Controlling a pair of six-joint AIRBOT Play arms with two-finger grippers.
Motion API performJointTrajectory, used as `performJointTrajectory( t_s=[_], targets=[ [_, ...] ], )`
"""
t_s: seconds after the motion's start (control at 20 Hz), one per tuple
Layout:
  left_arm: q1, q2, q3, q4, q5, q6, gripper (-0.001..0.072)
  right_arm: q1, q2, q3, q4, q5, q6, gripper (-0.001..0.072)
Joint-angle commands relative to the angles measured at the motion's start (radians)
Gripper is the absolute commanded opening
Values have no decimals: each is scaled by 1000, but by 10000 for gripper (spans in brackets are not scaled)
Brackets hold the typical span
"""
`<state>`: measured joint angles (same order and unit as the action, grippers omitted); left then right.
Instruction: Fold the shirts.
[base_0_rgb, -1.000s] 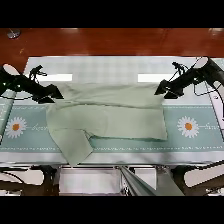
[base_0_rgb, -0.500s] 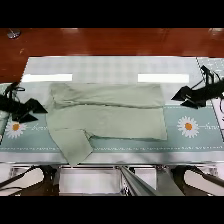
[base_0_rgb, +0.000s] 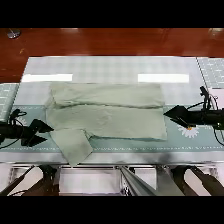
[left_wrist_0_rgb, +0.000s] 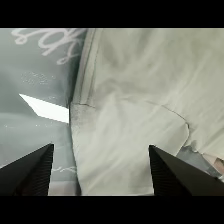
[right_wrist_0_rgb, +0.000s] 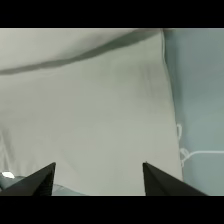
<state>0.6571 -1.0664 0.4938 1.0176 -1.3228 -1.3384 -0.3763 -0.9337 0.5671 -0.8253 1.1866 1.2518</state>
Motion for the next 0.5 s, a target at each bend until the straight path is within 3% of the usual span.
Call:
performJointTrajectory(
  t_s=[0.0,0.2,0.45],
  targets=[
    [7,5,-74,-40,60,49,700,-2,15,-29,35,37,-12,632],
    [-3,2,-122,-183,77,164,700,-2,15,-29,63,33,-11,632],
    [-147,-4,-134,-204,130,175,684,-14,14,-25,2,-11,23,633]
  ],
)
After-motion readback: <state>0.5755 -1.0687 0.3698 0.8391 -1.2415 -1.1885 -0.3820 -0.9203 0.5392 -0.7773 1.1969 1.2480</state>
